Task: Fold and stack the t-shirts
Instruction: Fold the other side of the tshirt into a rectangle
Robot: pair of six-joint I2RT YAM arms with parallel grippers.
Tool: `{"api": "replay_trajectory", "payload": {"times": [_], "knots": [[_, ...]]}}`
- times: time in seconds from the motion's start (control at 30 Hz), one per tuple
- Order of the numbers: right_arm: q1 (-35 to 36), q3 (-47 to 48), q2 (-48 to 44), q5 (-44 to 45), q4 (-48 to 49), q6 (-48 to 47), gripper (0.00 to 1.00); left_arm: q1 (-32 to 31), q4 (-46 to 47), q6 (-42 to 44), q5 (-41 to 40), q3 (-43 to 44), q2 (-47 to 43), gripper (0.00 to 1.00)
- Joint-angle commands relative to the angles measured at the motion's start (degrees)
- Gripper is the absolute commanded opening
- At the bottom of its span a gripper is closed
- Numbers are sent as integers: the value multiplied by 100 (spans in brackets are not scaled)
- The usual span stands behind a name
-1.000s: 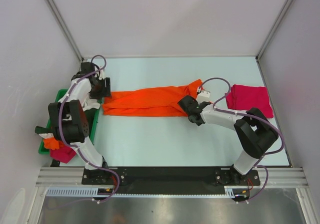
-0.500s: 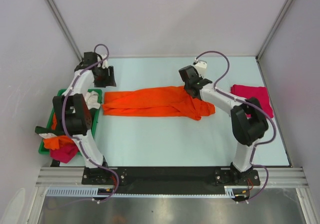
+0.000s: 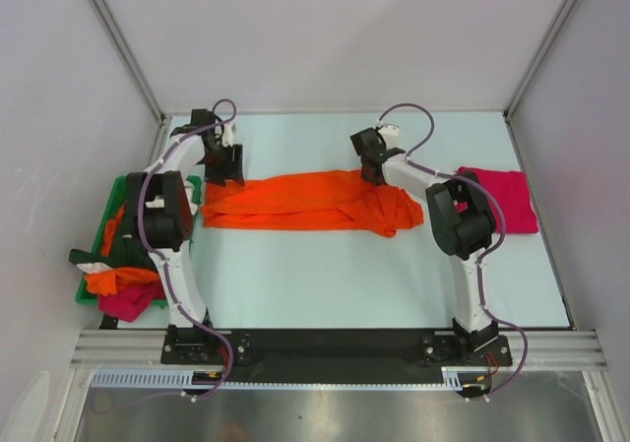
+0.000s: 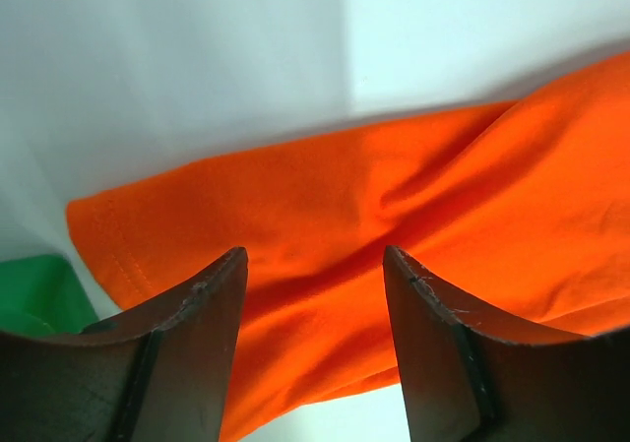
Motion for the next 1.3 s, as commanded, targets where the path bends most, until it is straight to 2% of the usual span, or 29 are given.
{"api": "replay_trajectory", "payload": {"times": [0.0,0.17,0.37,0.47,0.73,0.93,1.1,1.17,1.23,1.27], "knots": [[-383,271,83,-119,-427,266,14,0,-294,174,-12,365,119,63],[-700,682,338,-401,-1067,337,17,-53,-435,165,-91,479,224,63],[-858,1009,593,-603,-1463,-15,16,-62,-620,156,-179,646,383,62],[-955,1115,663,-604,-1727,46,15,-290,-681,182,-171,655,453,62],[-1341,526,321,-533,-1640,117,21,-747,-751,376,-513,892,646,62],[-1676,499,224,-516,-1719,187,24,-765,-1006,270,-478,1481,1024,62],[-1808,482,180,-629,-1650,153,26,-739,-1033,270,-838,1701,1060,62],[-1685,176,-126,-700,-1212,-67,29,-721,-1024,201,-804,1701,990,63],[-1458,-106,-660,-648,-581,-295,39,-677,-780,121,-628,1579,675,63],[-1369,-299,-820,-587,-403,-348,48,-669,-665,103,-567,1395,525,65]]}}
